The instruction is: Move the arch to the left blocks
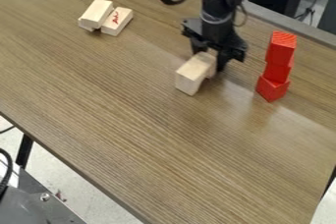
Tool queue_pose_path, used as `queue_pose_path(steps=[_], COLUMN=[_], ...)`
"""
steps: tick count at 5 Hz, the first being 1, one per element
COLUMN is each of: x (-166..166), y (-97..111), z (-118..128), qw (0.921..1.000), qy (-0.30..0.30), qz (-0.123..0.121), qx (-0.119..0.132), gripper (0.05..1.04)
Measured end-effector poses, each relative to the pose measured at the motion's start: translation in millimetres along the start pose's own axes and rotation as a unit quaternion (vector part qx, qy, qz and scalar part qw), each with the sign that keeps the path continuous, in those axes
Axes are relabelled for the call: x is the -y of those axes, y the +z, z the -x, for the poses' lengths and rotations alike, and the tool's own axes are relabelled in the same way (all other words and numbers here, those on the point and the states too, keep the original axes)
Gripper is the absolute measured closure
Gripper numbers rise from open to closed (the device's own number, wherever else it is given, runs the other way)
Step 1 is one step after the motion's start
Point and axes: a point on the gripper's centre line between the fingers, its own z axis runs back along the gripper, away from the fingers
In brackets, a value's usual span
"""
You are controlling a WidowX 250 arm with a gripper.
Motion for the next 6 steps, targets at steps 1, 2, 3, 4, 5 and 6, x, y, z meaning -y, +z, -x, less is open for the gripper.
queue_pose_path(steps=[1,2,3,4,5,6], x=[-30,-44,-53,-67,-81,-102], y=[1,13,35,41,45,40], z=[-2,-4,-10,-12,-23,-35], qw=[0.9992,0.9976,0.9972,0.9968,0.9962,0.9953], qy=[0.038,0.067,0.068,0.073,0.072,0.075], qz=[0.01,0.018,0.024,0.017,0.004,-0.016], qx=[-0.011,-0.001,0.016,0.027,0.05,0.059], gripper=[0.552,0.552,0.552,0.552,0.552,0.552])
